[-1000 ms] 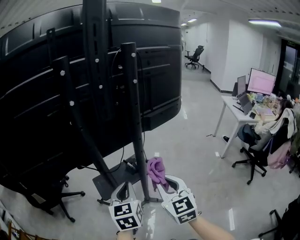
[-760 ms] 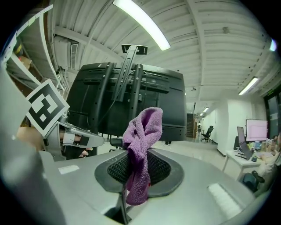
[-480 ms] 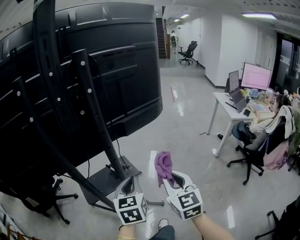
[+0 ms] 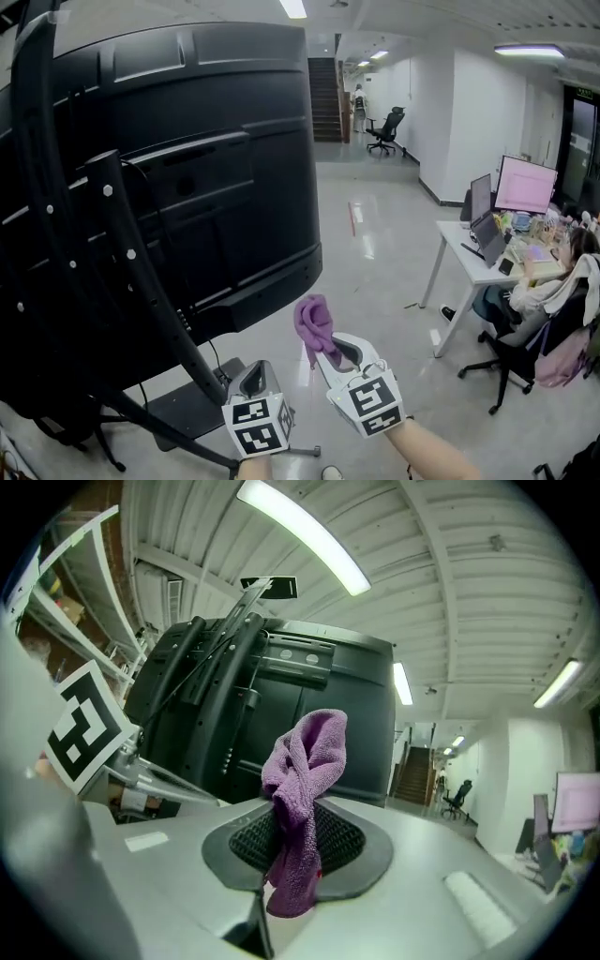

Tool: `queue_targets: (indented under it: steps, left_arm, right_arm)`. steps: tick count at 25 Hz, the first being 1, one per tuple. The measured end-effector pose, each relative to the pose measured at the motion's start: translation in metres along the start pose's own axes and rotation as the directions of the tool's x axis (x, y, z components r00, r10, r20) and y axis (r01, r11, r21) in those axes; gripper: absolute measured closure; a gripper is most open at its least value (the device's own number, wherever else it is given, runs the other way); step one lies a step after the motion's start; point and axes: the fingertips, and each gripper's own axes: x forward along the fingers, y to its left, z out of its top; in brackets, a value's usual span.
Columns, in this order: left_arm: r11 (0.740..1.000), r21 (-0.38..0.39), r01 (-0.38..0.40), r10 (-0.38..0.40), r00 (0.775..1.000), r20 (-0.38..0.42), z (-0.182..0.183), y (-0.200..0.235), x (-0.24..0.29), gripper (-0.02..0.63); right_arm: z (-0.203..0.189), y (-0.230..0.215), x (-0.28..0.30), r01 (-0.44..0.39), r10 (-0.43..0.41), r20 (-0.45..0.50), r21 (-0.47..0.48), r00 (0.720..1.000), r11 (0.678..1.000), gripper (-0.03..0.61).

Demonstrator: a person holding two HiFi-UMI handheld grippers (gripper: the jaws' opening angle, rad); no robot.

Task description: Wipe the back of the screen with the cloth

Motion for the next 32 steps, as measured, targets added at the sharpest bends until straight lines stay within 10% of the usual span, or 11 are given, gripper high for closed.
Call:
queue_targets:
  steps: [4, 9, 19, 24, 32]
  left_arm:
    - [1.0, -0.006, -0.018, 0.018, 1.0, 0.025, 0.045, 0.0, 0.041, 0.606]
    - [0.997, -0.012, -0.072, 0.073, 0.996, 0.052, 0.095, 0.009, 0.071, 0.606]
    - [0.971, 0.019, -0.24, 0.238, 0.97, 0.053, 0.134, 0.037, 0.088, 0.606]
    - [0.957, 0.012, -0.29, 0.289, 0.955, 0.063, 0.14, 0.043, 0.092, 0.606]
    - [0.95, 0.0, -0.314, 0.312, 0.945, 0.095, 0.145, 0.038, 0.105, 0.606]
  right_arm:
    - [0.075, -0.064, 0.059, -0.016, 0.036, 0.081, -0.238, 0.996, 0.971, 0.508]
    - [0.206, -0.126, 0.122, 0.046, 0.07, 0.207, -0.509, 0.976, 0.859, 0.508]
    - [0.43, -0.214, 0.181, 0.325, -0.017, 0.402, -0.713, 0.916, 0.621, 0.508]
    - [0.471, -0.237, 0.202, 0.392, -0.07, 0.425, -0.743, 0.902, 0.543, 0.508]
    - [0.445, -0.225, 0.212, 0.366, -0.022, 0.412, -0.783, 0.911, 0.503, 0.508]
